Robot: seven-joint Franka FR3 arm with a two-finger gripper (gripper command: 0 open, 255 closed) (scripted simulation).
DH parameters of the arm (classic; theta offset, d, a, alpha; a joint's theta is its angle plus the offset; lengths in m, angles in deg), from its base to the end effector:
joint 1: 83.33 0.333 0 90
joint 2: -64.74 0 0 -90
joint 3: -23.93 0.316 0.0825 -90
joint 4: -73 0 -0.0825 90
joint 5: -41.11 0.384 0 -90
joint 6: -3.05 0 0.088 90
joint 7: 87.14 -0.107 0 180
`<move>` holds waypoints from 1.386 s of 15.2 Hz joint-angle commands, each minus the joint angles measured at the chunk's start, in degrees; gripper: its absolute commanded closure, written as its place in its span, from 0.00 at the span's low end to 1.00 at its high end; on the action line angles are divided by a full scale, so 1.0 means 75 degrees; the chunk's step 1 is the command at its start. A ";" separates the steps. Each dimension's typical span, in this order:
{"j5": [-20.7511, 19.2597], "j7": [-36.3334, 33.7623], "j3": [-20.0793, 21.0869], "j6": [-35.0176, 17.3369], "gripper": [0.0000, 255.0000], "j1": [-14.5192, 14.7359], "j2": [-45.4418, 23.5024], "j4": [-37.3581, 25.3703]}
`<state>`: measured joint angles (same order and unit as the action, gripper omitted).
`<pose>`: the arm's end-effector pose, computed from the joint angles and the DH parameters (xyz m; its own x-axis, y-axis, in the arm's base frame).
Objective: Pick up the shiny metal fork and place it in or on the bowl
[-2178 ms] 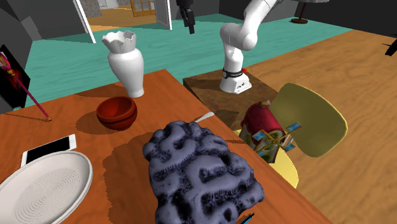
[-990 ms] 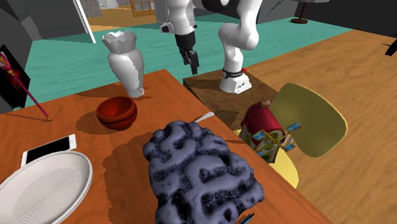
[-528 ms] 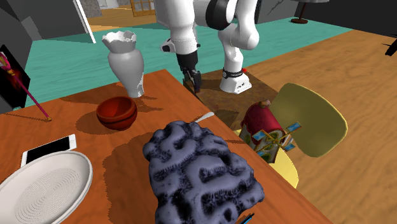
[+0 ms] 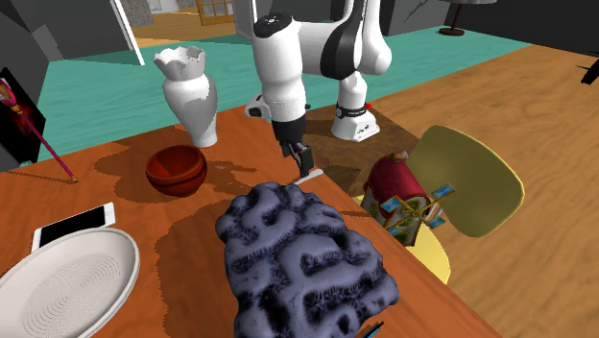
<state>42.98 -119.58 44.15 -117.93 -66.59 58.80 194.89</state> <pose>0.4341 0.3264 0.3552 0.9898 0.0597 -0.1290 0.0613 -0.9981 0.0090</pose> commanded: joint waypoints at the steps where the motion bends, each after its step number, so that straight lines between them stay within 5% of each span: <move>1: -0.0115 -0.0146 0.0051 -0.0066 0.00 0.0094 -0.0341 -0.0285; 8: -0.0261 -0.0251 0.0030 -0.0811 0.00 0.0151 -0.0715 0.0106; 16: -0.0260 -0.0251 0.0030 -0.0809 0.00 0.0151 -0.0714 0.0105; 17: -0.0260 -0.0251 0.0030 -0.0809 1.00 0.0151 -0.0714 0.0105; 21: -0.0260 -0.0251 0.0030 -0.0809 1.00 0.0151 -0.0715 0.0104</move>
<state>41.04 -121.47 44.38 -124.00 -65.46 53.45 195.66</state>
